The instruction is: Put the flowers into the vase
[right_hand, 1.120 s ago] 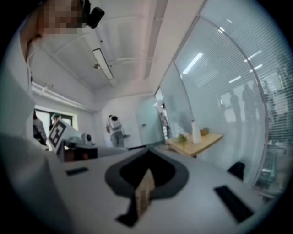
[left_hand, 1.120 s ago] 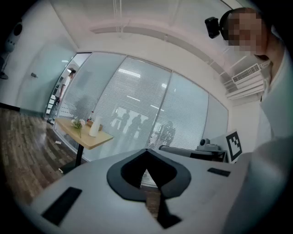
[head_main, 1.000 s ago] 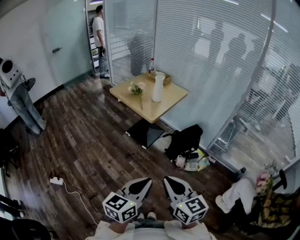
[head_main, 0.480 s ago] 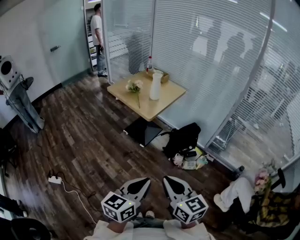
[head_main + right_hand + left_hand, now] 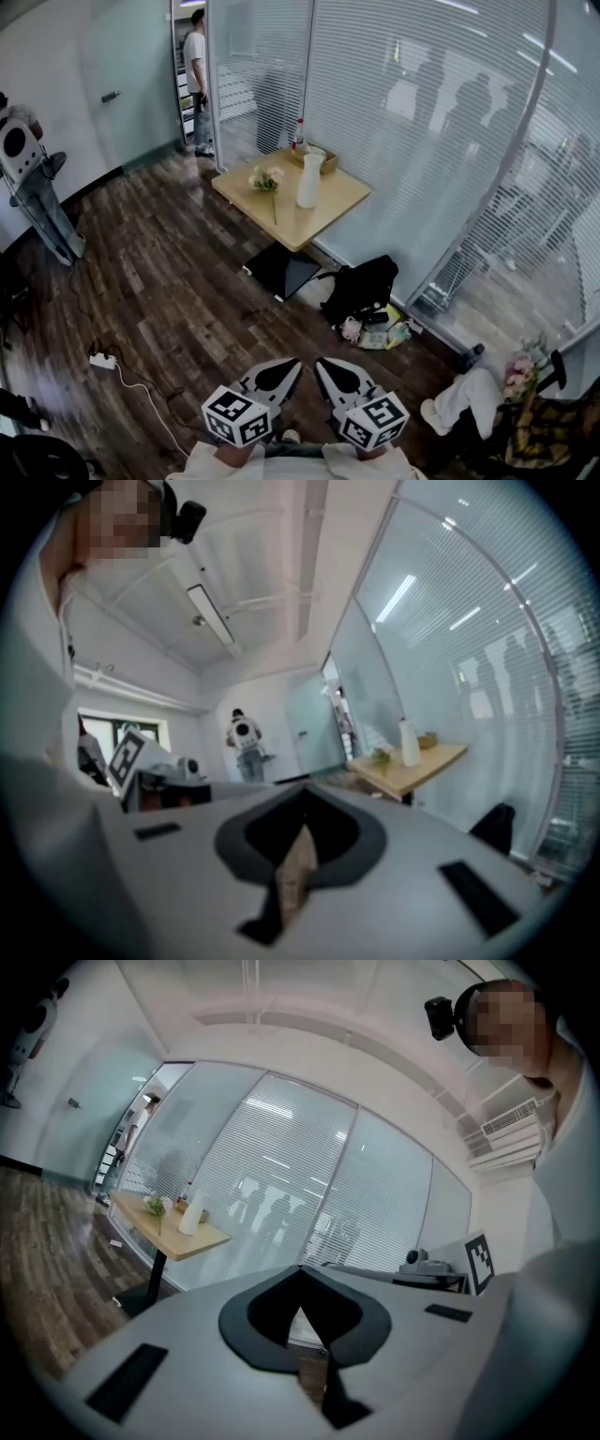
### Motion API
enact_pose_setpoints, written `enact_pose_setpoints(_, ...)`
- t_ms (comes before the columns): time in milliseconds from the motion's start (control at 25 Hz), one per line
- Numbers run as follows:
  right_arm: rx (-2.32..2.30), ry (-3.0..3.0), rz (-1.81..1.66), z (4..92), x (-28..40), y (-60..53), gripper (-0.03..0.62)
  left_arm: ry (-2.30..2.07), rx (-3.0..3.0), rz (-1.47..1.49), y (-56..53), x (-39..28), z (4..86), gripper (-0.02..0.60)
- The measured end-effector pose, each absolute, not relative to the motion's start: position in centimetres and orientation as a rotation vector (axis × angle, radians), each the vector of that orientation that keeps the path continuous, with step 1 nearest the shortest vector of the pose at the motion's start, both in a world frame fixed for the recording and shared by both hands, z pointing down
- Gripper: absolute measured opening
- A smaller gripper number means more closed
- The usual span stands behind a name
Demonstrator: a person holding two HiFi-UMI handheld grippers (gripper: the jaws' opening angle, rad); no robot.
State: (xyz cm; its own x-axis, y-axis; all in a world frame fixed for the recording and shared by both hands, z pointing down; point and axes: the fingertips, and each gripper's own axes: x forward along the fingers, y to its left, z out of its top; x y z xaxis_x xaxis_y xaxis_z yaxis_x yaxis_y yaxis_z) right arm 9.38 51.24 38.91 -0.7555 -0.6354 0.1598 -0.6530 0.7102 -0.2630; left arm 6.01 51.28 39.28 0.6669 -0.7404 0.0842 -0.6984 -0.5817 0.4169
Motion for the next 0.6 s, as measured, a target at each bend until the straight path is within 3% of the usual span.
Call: enact_pose_setpoints(600, 1.08, -2.778, 0.594, 42.9, 11.2, 45.5, 0.013, -1.071, 2.407, -0.101, 45.4, 8.0, 42.5, 0.008)
